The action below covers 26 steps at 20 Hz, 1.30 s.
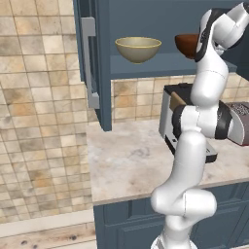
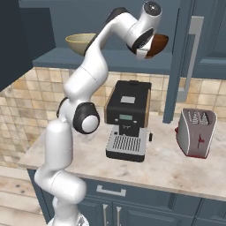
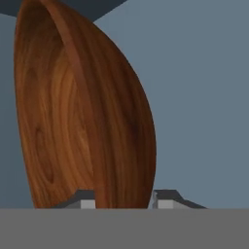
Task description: Pick up the bowls from the cabinet and place each bowl in front of a stool on the dining counter.
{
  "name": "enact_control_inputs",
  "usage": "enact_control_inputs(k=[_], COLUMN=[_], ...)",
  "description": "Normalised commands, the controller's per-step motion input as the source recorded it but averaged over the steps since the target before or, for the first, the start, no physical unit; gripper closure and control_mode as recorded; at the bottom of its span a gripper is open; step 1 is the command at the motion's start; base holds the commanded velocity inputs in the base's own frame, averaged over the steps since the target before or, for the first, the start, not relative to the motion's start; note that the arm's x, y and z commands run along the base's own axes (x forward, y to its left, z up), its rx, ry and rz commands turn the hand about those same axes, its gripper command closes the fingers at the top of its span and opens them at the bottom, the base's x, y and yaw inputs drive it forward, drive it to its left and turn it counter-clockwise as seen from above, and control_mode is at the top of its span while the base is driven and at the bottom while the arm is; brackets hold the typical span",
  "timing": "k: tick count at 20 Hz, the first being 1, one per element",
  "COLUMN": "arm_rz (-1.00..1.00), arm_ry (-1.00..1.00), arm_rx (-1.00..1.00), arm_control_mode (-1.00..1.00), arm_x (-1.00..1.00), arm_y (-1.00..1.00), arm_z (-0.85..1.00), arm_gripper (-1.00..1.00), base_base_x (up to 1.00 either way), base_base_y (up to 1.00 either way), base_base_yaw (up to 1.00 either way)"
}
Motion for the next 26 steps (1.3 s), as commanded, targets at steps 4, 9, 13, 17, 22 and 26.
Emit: enact_control_inputs(k=[4,9,13,17,22,26], arm_rz=[0.0,0.0,0.0,0.0,0.0,0.0], arm_ry=[0.0,-0.04,-0.19,-0.2,-0.08,0.0], arm_rx=[-0.01,0.0,0.0,0.0,0.0,0.0], arm_control_mode=[-1.0,-1.0,-1.0,-1.0,-1.0,-1.0], arm_x=[0.0,-0.02,-0.25,-0.5,-0.65,-0.81], arm_y=[0.04,0.01,0.02,0.14,0.21,0.27], arm_z=[-0.26,-0.19,-0.04,-0.14,-0.07,0.0], arm_gripper=[1.0,1.0,1.0,1.0,1.0,1.0], base_base_x=[0.0,0.0,0.0,0.0,0.0,0.0], base_base_y=[0.0,0.0,0.0,0.0,0.0,0.0], base_base_yaw=[0.0,0.0,0.0,0.0,0.0,0.0])
